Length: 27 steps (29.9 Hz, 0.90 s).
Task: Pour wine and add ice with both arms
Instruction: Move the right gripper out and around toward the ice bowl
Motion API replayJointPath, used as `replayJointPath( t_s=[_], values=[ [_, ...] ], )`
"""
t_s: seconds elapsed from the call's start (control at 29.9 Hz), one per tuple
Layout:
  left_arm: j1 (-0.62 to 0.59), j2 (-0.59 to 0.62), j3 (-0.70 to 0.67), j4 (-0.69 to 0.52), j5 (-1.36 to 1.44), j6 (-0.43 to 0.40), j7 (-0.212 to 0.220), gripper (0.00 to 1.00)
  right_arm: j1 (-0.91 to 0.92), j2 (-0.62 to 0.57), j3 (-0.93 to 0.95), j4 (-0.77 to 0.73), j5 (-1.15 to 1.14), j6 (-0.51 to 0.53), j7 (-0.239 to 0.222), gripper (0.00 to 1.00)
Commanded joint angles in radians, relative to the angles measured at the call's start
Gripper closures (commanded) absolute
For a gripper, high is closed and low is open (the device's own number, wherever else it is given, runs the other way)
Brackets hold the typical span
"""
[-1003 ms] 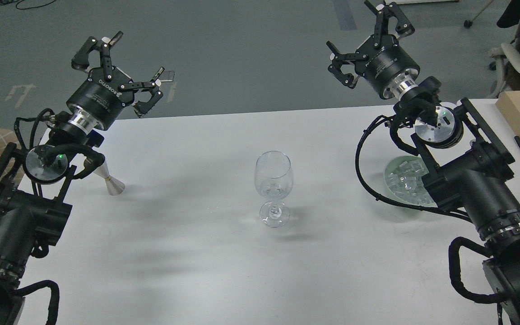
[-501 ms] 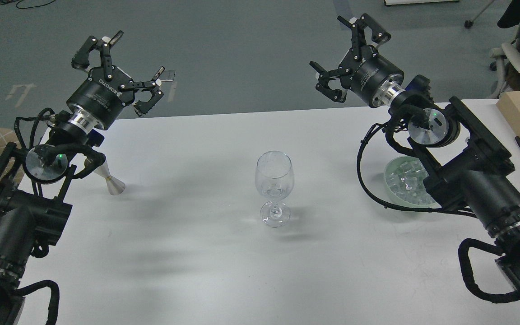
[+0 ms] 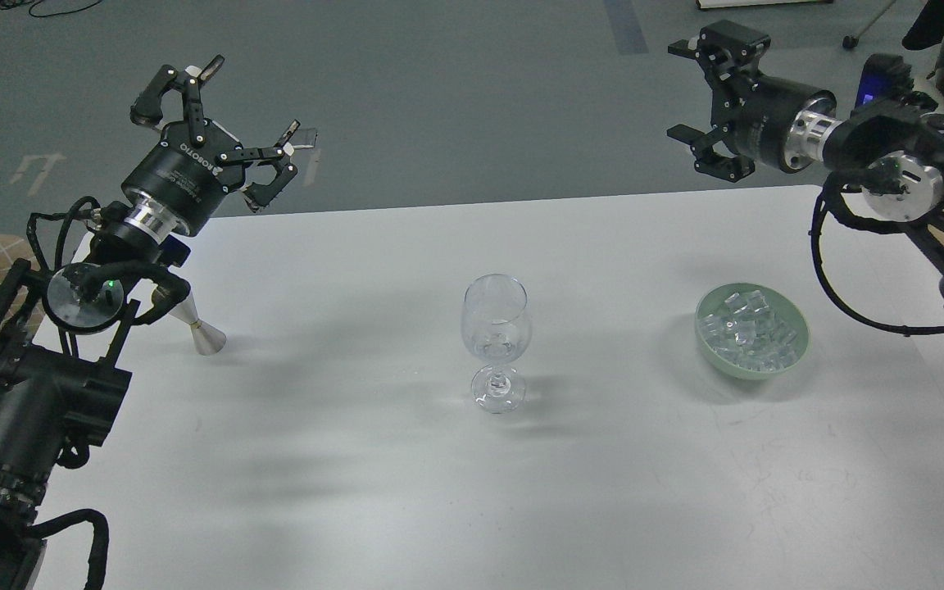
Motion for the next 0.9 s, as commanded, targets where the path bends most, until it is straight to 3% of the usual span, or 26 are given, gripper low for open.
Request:
replayJointPath(
  t_s=[0.0,0.2,0.5,0.64,0.74,0.87],
  values=[
    [0.002,0.002,0.000,0.000,0.000,0.000,0.002,0.02,0.084,-0.049,-0.139,0.003,-0.072,0.001,0.007,0.00],
    [0.002,0.005,0.000,0.000,0.000,0.000,0.006,0.02,0.098,-0.121,-0.269,0.032,-0.283,0.001,0.009,0.00],
    [0.002,0.003,0.000,-0.001,0.000,0.000,0.008,0.02,0.130,-0.267,-0.428,0.211,-0.343,0.008,-0.005,0.00],
    [0.002,0.002,0.000,-0.001,0.000,0.000,0.008,0.02,0.125,-0.302,-0.434,0.253,-0.349,0.018,-0.037,0.00],
    [0.003,0.000,0.000,-0.001,0.000,0.000,0.008,0.02,0.119,-0.349,-0.434,0.331,-0.349,0.030,-0.089,0.00],
    [0.011,0.000,0.000,-0.001,0.000,0.000,0.008,0.02,0.108,-0.386,-0.434,0.406,-0.349,0.044,-0.099,0.01]
  ],
)
